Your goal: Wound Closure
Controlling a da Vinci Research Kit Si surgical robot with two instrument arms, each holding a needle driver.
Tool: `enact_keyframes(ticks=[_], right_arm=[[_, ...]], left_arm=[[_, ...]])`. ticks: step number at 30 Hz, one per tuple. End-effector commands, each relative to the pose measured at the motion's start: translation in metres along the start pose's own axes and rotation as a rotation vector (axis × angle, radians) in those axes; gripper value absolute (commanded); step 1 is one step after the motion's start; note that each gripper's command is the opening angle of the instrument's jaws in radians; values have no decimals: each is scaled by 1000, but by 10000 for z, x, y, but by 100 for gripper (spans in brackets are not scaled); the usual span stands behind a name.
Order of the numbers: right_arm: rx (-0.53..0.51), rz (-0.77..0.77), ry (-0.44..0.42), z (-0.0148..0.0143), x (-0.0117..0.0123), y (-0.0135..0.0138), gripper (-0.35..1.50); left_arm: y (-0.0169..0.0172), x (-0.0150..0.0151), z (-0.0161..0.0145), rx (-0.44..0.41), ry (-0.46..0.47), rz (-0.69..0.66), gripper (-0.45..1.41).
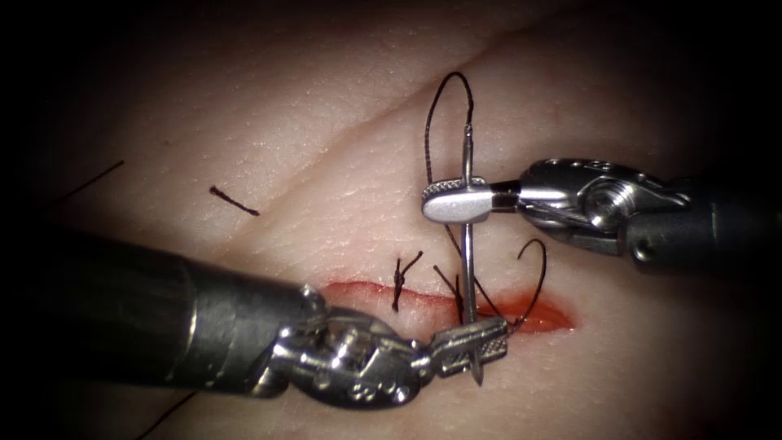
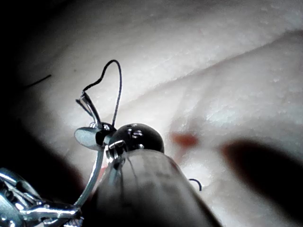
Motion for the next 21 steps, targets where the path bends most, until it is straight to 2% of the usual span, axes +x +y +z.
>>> enact_keyframes(ticks=[1, 6, 7, 8, 10, 13, 16, 19, 21], right_arm=[[-11, 3, -1, 5, 0, 3, -35], [-25, 7, 3, 0, 2, 4, -35], [-28, 8, 3, -1, 3, 5, -35], [-28, 8, 3, -2, 3, 6, -35], [-34, -7, 15, -5, 5, 9, -35], [-58, -40, 42, -11, 9, 16, -35], [-64, -72, 67, -18, 11, 23, -35], [-73, -105, 94, -25, 10, 27, -35], [-77, -115, 110, -30, 10, 29, -35]], left_arm=[[4, -1, 5, -1, 0, 0, -45], [5, -1, 4, -1, 4, 0, -45], [4, -1, 5, 0, -11, -12, 47], [4, -1, 5, 1, -23, -54, 83], [2, -1, 5, 1, -35, -162, 108], [-1, 1, 2, 0, -33, -289, 123], [-1, 4, -6, -4, -31, -359, 125], [0, 5, -20, -25, 9, -446, 120], [0, 3, -30, -39, 32, -492, 99]])
